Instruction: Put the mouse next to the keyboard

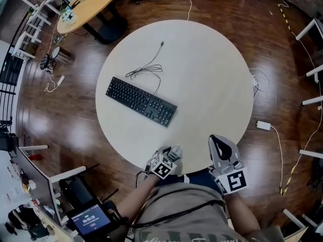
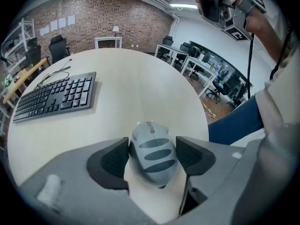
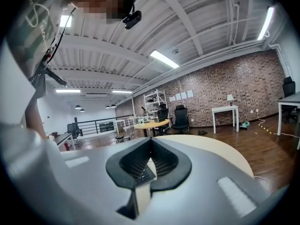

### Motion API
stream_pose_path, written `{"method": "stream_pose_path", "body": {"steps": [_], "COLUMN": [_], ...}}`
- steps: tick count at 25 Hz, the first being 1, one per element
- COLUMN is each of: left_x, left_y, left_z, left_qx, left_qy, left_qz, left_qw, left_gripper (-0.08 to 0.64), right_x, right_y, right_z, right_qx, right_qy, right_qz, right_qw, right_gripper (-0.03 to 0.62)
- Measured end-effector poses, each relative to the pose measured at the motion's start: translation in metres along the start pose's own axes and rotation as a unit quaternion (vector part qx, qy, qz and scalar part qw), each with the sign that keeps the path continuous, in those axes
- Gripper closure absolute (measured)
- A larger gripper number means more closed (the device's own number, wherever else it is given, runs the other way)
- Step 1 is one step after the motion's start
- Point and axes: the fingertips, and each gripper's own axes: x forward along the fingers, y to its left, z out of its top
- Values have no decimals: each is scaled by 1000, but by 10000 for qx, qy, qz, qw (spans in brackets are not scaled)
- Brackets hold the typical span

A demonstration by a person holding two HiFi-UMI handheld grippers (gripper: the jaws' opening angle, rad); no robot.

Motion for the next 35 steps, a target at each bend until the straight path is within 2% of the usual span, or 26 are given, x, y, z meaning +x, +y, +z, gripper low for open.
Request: {"method": "stream_pose_path", "body": {"steps": [6,13,20,35], "left_x": [12,8,11,28], "left_y": [-4,-6,-12,-29], "left_z": [4,9,19,51], "left_qx": [-117,-221,-297,-173], "left_qy": [50,59,136,165], "left_qz": [131,181,196,201], "left_qw": [9998,9996,9993,9995], "left_gripper": [235,234,234,233], "right_x": [4,3,-6,-31], "right_y": [-10,-12,-30,-63], "right_z": [-3,-4,-9,-8], "right_qx": [-67,-121,-120,60], "right_qy": [-75,-23,117,135], "right_qz": [220,255,36,-269], "right_qw": [9997,9996,9999,9995], "right_gripper": [588,588,588,588]}}
